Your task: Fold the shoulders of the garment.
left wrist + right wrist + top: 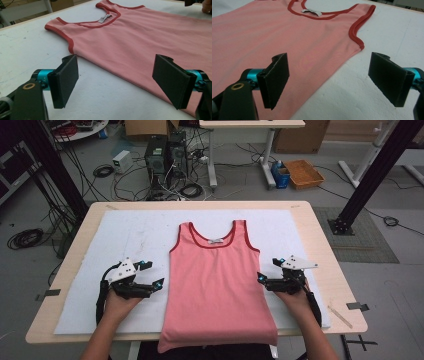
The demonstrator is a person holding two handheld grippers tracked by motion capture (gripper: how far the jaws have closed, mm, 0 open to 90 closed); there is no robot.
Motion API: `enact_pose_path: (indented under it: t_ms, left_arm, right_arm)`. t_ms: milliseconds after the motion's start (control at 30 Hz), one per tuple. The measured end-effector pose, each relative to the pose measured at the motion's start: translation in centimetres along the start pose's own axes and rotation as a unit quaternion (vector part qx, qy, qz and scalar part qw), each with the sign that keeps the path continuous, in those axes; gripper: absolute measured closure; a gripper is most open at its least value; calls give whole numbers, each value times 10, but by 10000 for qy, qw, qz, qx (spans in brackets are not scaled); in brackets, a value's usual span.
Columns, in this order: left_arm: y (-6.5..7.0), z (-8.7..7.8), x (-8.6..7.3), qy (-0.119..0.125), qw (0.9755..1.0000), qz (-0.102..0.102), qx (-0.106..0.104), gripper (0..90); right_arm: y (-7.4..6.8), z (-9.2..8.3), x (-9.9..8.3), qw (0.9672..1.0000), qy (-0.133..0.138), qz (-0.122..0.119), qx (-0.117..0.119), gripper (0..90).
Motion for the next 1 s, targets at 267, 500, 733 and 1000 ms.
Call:
enact_pose_path:
  t_ms: [267,500,733,1000]
  left_arm:
    - [0,0,0,-11,10000,27,31,210]
    - [-2,0,0,5,10000,-17,88,210]
    - [-1,0,0,16,10000,7,51,210]
    - [-1,0,0,10,10000,31,73,210]
  right_arm:
    - [1,-1,0,9999,58,82,53,168]
    - [1,-1,1,9999,52,70,56,168]
    - [4,0,-1,9995,-79,284,78,168]
    - [4,-2,4,9993,-105,329,135,168]
Point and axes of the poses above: each handheld gripper's, and its own axes: z roughly forward along the jaws, x roughly out of its top, y roughly to its right, the point moved 10 cm from there along z, roughly forward along the jaws, and after that the axes turned 7 degrees about -z, right-handed, at the moved point
